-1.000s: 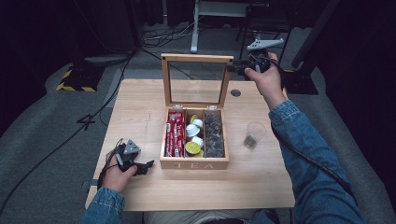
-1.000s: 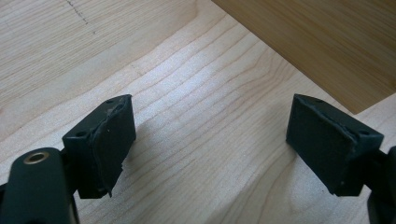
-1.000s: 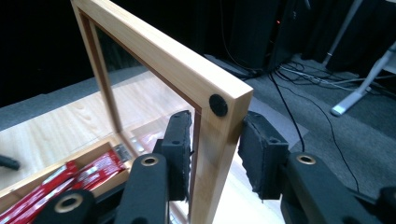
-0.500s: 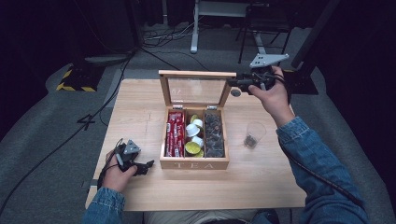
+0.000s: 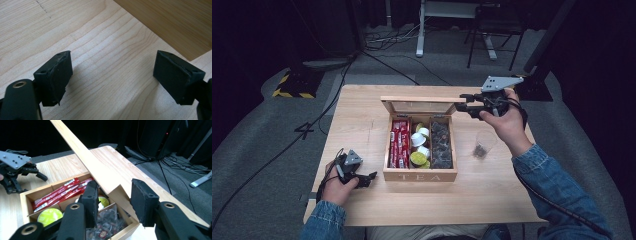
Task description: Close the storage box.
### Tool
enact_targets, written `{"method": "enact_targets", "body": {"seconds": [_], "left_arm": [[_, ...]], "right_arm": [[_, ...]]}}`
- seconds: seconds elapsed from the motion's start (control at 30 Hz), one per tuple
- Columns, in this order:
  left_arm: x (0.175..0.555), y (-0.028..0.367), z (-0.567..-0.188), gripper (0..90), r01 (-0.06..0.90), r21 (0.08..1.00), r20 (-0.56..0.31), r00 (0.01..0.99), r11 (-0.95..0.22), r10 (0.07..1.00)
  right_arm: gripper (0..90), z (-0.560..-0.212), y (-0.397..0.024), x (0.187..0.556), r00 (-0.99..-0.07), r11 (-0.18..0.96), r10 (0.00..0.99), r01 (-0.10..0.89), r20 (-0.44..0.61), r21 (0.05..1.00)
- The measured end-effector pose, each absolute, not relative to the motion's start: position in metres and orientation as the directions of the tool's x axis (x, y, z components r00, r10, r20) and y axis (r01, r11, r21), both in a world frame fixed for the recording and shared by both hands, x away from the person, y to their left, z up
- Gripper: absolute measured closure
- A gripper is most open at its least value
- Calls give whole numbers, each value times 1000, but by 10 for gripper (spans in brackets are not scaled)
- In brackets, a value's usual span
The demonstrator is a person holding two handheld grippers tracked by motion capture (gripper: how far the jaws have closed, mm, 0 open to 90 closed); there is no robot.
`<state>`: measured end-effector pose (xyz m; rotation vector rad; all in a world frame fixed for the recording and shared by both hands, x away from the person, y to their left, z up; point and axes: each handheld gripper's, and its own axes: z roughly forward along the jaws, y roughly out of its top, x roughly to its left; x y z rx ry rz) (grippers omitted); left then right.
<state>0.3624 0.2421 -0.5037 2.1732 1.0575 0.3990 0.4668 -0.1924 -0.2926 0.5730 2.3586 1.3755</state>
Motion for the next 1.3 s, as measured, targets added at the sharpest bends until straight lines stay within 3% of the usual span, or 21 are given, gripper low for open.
{"method": "enact_targets", "body": {"seconds": [0.47,0.77,1.3], "left_arm": [[362,242,-504,162,574,690,-17,621,-440,784],[362,242,-504,162,576,691,-21,620,-437,785],[362,242,-504,162,576,692,-21,620,-436,785]], "right_arm": [[484,-322,-189,429,-851,475,513,174,-110,862],[461,-343,-194,415,-852,463,518,214,-67,860],[423,-371,-191,391,-842,513,528,207,-115,833]]}}
